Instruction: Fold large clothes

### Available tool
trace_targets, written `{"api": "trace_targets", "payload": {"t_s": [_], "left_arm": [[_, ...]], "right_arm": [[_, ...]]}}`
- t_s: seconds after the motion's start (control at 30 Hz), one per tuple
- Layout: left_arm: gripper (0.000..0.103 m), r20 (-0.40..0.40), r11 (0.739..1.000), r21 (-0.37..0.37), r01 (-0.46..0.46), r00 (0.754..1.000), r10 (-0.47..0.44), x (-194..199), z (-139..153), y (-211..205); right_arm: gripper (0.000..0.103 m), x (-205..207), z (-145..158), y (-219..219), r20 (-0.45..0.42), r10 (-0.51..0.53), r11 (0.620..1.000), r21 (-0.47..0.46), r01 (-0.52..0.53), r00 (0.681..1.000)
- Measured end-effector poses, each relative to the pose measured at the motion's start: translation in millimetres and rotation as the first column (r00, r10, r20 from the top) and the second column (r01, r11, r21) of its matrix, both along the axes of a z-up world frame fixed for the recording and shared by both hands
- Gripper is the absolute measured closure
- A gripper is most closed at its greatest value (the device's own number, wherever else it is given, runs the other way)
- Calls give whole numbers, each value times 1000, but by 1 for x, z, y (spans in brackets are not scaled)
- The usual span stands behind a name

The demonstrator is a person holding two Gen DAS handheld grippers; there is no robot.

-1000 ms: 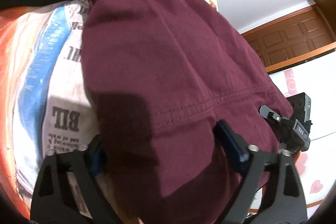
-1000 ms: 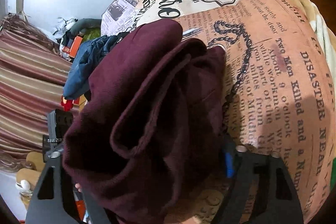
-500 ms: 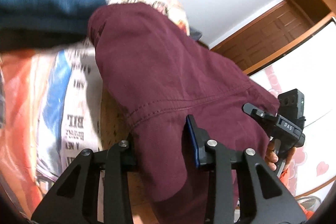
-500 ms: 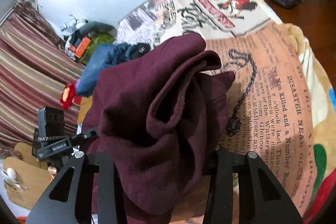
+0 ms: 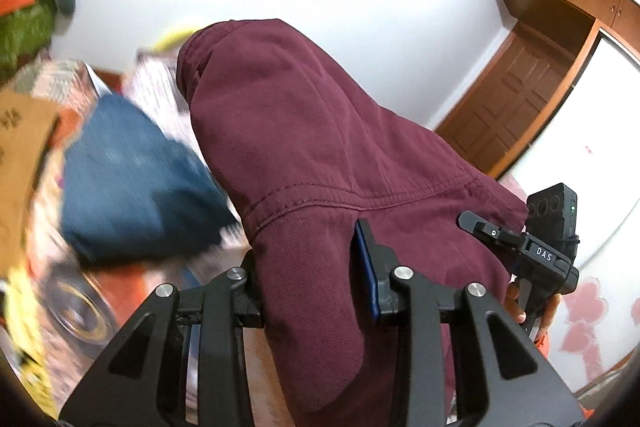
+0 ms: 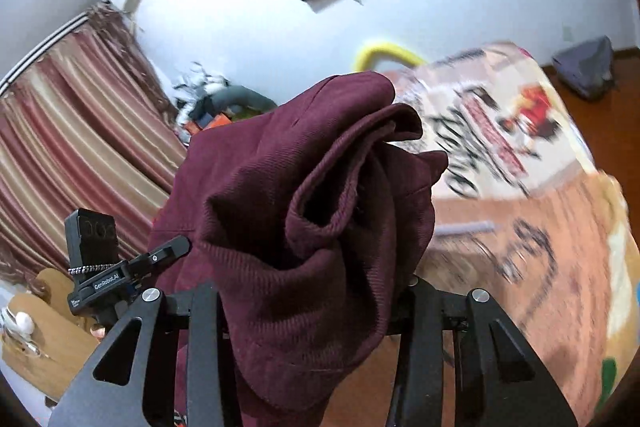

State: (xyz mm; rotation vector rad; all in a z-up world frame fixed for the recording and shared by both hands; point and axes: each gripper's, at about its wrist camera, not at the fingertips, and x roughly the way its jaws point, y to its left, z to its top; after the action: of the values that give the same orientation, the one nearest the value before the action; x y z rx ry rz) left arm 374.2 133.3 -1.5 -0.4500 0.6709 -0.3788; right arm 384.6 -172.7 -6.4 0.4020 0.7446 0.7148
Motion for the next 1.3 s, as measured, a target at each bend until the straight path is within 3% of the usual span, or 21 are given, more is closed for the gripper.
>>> {"api": "trace_targets", "payload": {"t_s": [0.17,0.27,0.37,0.5,0.6,0.63,0.7,0.77,0.87,1.0,1.1,1.3], "left_arm": [[69,20,998,21,-63,998,62,30,20,50],[69,29,992,72,-101,995,99,59,24,83],[69,12,989,73,-129,992,129,81,8,120],[66,-69,976,119,-182,979,191,128,-30,155],[63,-207,969,157,-188,954,218,158,-87,174],[55,-265,965,179,-192,935,235,168,-112,180],[46,-290,960,205,-188,926,243,174,-139,185],[43,-294,962,201,-184,926,238,173,-148,187],[39,-279,955,225,-191,927,251,164,-140,182],[39,-232,904,366,-220,919,318,147,-121,164],[39,-177,871,432,-235,925,337,129,-107,154],[39,-63,845,476,-244,949,310,72,-63,120]], "right_arm": [[66,38,8,58,41,52,998,39,-53,998],[67,58,4,89,48,72,996,49,-74,996],[67,80,-10,120,45,88,994,60,-91,995],[66,112,-54,151,-35,94,992,90,-91,995],[66,135,-106,173,-148,91,995,53,-84,985],[66,141,-123,179,-189,89,996,33,-85,978],[66,146,-153,183,-221,76,997,6,-77,972],[65,146,-160,181,-211,76,997,2,-77,975],[59,142,-147,181,-205,76,996,-38,-85,976],[55,133,-129,174,-228,77,989,-108,-104,971],[54,128,-123,159,-231,53,988,-131,-85,972],[54,90,-86,124,-123,-3,977,-210,-24,992]]}}
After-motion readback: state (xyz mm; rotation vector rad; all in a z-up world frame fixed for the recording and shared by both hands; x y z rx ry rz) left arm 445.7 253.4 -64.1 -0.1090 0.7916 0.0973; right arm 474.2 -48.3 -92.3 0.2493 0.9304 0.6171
